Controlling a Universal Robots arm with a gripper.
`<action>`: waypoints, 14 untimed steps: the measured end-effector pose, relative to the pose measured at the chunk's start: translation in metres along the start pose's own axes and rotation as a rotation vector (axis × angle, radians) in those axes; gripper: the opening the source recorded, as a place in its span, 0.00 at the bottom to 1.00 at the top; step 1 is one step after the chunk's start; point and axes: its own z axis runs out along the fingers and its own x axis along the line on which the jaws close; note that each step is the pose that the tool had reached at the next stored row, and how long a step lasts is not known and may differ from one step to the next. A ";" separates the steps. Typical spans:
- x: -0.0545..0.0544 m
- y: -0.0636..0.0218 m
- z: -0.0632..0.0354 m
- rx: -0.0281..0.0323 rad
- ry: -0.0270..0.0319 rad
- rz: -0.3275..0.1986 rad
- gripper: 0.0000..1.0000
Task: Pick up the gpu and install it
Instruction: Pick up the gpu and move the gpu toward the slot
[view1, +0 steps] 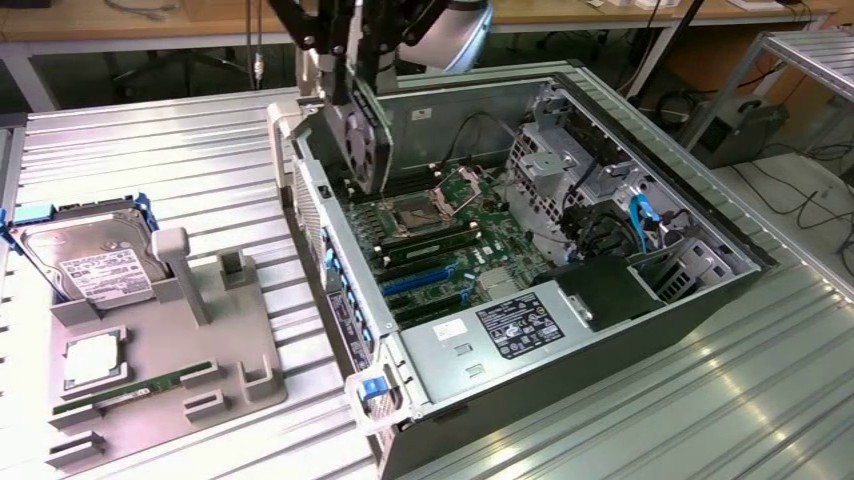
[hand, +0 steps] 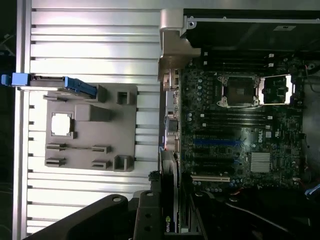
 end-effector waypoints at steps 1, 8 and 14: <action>-0.005 0.0000 -0.0012 -0.0002 0.0033 0.000 0.26; -0.047 0.0020 0.0041 0.0028 0.0074 0.001 0.26; -0.083 0.0094 0.0173 0.0096 0.0076 0.001 0.26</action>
